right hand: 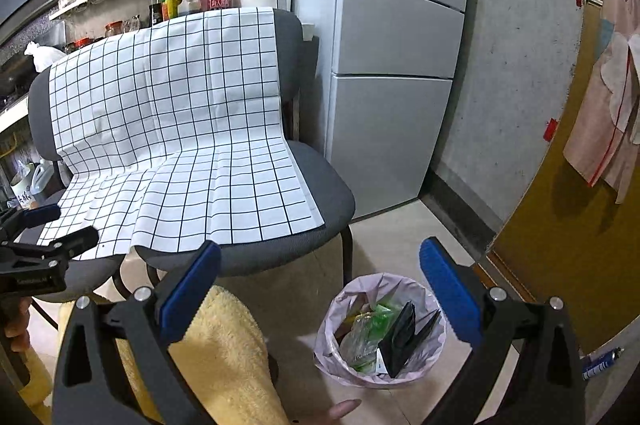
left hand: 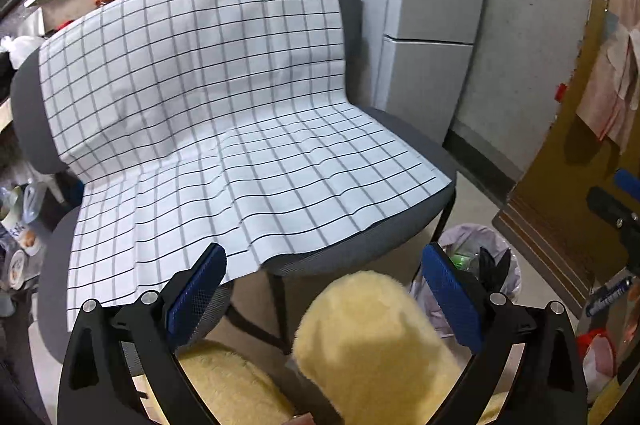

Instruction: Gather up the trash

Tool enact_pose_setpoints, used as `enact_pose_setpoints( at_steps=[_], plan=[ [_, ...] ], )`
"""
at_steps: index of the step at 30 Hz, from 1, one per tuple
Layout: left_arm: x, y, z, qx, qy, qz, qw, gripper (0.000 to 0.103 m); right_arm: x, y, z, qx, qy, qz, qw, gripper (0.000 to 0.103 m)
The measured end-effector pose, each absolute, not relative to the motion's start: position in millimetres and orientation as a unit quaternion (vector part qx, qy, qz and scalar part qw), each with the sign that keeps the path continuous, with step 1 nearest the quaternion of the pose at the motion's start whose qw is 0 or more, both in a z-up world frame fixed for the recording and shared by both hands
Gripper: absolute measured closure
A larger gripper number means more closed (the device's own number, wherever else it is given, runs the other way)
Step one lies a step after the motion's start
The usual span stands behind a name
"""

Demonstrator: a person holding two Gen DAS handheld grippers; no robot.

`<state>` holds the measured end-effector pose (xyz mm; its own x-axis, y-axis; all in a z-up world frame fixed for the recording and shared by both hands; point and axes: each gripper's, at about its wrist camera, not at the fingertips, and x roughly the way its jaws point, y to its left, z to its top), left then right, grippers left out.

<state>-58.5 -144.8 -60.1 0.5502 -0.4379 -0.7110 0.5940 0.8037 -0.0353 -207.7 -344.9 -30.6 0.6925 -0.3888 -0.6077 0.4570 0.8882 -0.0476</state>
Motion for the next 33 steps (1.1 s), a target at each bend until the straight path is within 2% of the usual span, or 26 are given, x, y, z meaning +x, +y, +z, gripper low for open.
enact_pose_setpoints(
  at_steps=[33],
  plan=[
    [-52.1, -140.3, -60.5, 0.092, 0.383, -0.278, 0.876, 0.006, -205.6, -345.1, -39.8, 0.062, 0.322, -0.229, 0.916, 0.006]
  ],
)
